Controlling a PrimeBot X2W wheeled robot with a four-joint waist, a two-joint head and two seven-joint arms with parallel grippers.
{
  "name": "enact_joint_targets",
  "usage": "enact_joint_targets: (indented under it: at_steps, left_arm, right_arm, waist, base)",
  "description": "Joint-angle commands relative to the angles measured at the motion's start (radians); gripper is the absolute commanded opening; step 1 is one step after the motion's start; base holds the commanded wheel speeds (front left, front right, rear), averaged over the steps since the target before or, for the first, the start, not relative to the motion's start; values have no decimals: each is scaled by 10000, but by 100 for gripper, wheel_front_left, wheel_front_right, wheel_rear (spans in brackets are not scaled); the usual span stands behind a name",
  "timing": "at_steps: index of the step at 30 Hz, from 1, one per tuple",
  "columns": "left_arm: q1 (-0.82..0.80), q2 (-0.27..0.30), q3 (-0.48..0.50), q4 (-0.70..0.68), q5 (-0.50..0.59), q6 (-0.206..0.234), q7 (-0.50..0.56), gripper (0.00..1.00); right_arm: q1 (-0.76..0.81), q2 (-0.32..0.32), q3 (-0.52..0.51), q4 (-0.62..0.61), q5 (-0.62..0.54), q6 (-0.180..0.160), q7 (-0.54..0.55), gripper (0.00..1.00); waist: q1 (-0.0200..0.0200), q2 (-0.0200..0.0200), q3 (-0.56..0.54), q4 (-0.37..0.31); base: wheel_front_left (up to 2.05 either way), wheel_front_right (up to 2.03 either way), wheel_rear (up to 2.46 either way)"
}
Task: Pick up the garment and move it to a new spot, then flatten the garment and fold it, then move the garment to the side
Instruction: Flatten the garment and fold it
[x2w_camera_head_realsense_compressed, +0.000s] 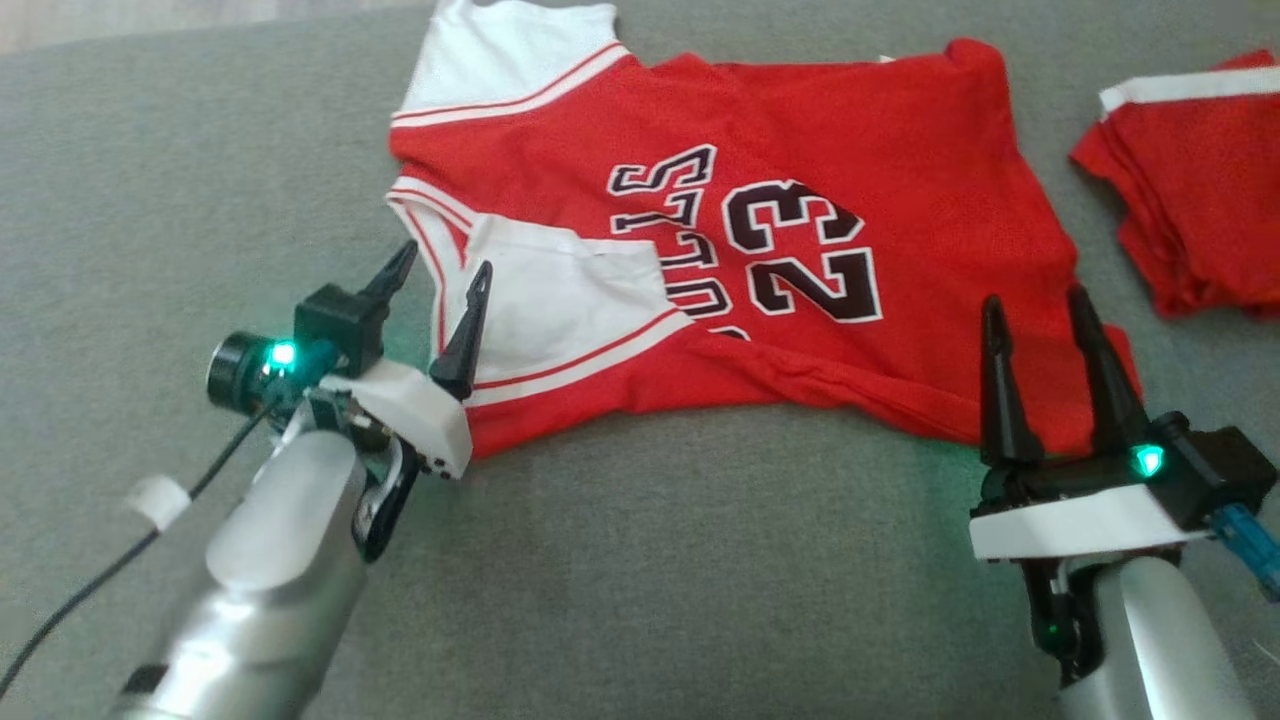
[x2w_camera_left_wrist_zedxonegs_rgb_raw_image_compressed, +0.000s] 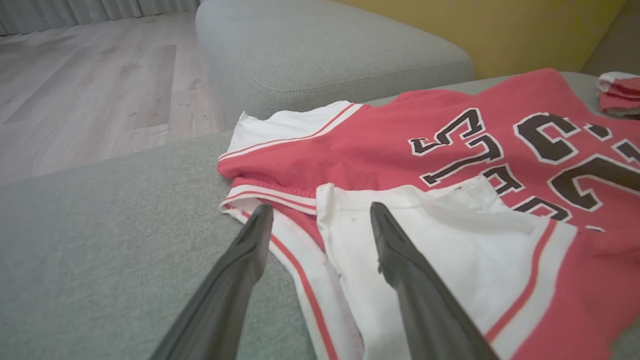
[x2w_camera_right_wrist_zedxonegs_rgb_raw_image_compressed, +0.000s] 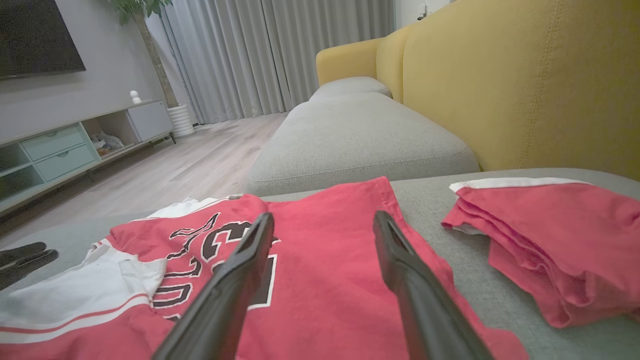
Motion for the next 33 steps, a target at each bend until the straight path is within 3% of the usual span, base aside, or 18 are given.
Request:
enact_joint_targets:
  at_steps: [1,19,20,22,33]
  left_arm:
    - [-609,281,215,-8,99,-98,-11,100]
    - [-2299,86,-397,2614,182,-669,-702,100]
    - [-2342,63,-432,2709,152,-692,-728,73]
    - [-2412,9,-512,2871,102,-728,-791,0]
    - [-2461,-215,-960,3131,-65,-808,-1328,0]
  right_arm:
    - [-225,-56,280,-240,5,-9,-107,100]
    - [-436,-56,401,-160,47,-9,-107,100]
    - [-433,-56,405,-152,45,-9,-107,100]
    - [-418,-56,405,-136,40,-9,-107,100]
    - [-280,-56,277,109,-38,-9,-107,100]
  waist:
    - [-2,0,135,-170]
    - [-2,0,543,-873]
    - [-2,0,536,-892]
    - [-2,0,511,-919]
    - [-2,0,-90,-601]
  base:
    - [0,0,0]
    - [0,0,0]
    - [0,0,0]
    - [0,0,0]
    - [0,0,0]
